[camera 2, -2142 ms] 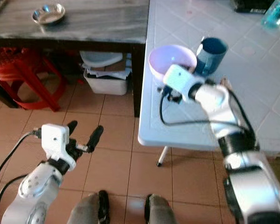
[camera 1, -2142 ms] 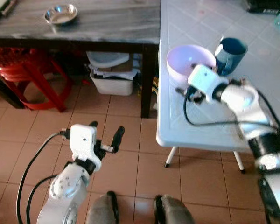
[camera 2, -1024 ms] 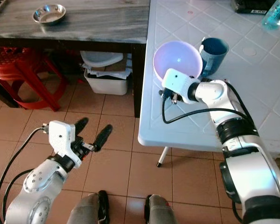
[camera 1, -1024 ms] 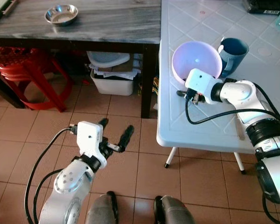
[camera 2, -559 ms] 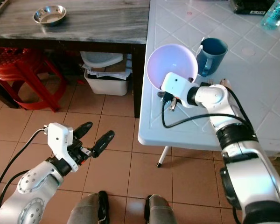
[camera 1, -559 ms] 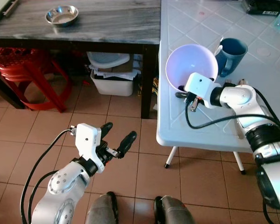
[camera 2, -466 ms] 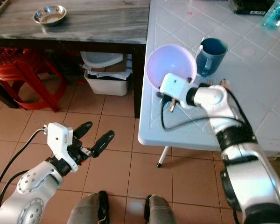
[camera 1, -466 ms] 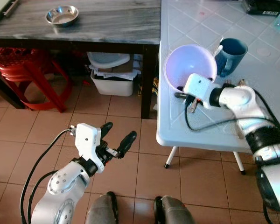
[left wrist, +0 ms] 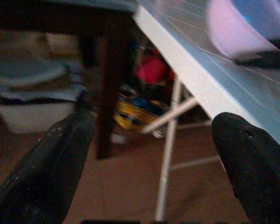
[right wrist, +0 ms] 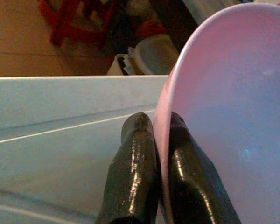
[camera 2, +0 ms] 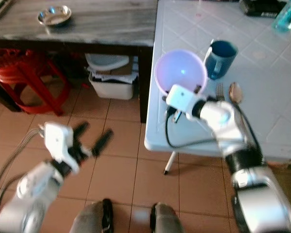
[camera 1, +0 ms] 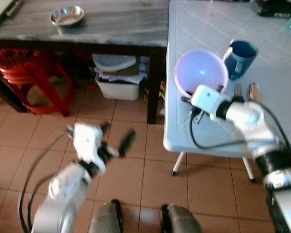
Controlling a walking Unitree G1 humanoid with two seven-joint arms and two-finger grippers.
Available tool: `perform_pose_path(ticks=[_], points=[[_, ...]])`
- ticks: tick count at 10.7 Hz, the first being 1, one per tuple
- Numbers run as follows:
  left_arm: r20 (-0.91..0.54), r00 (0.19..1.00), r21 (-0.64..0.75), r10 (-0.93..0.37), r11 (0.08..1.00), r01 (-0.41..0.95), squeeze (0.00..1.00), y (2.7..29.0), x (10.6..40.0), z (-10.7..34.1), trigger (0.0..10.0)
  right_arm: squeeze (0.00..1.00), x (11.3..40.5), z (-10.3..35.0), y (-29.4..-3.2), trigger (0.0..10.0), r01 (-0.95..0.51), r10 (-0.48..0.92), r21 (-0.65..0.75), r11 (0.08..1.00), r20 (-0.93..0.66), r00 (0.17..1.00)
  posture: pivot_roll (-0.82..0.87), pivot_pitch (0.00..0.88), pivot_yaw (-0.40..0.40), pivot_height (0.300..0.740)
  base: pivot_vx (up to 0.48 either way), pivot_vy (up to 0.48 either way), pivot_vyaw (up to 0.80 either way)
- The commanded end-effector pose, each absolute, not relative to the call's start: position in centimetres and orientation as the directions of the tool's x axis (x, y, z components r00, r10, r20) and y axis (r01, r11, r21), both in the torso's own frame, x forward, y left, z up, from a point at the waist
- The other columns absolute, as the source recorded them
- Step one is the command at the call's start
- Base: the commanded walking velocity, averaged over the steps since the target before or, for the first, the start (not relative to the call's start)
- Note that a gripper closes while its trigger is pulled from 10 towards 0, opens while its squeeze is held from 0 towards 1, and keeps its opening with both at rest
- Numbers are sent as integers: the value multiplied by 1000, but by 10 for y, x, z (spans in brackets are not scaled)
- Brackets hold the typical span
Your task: Setting the table
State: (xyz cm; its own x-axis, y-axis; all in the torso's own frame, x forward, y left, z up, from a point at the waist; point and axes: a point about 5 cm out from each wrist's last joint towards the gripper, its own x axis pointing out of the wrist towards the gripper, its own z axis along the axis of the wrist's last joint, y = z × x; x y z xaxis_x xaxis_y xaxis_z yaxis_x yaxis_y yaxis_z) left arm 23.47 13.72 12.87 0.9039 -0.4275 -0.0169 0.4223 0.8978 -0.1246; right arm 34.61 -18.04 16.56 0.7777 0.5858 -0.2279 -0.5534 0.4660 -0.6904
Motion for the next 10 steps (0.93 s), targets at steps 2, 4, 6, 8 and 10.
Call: perform_pose_path(ticks=[2,4,6,8,10], points=[[-13,963,-98,-269,959,266,0,162,248,128,10000,0,334,172,-185,0,-387,498,-672,631,-33,867,-18,149,2,740,0,0,0],[15,983,-63,-183,981,184,0,170,255,130,10000,0,313,173,-176,0,-263,435,-621,738,141,889,-21,130,1,740,0,450,0],[51,994,-31,-98,995,99,0,175,261,131,10000,0,298,175,-163,0,-201,404,-590,782,233,885,-23,119,1,740,0,448,0],[60,994,-23,-92,995,94,0,172,263,131,10000,0,292,181,-153,0,-178,383,-545,819,288,878,-21,114,4,740,0,448,0],[75,994,-9,-77,997,78,0,173,264,131,10000,0,283,177,-146,2980,-162,349,-505,848,301,888,-20,112,4,740,0,437,0]])
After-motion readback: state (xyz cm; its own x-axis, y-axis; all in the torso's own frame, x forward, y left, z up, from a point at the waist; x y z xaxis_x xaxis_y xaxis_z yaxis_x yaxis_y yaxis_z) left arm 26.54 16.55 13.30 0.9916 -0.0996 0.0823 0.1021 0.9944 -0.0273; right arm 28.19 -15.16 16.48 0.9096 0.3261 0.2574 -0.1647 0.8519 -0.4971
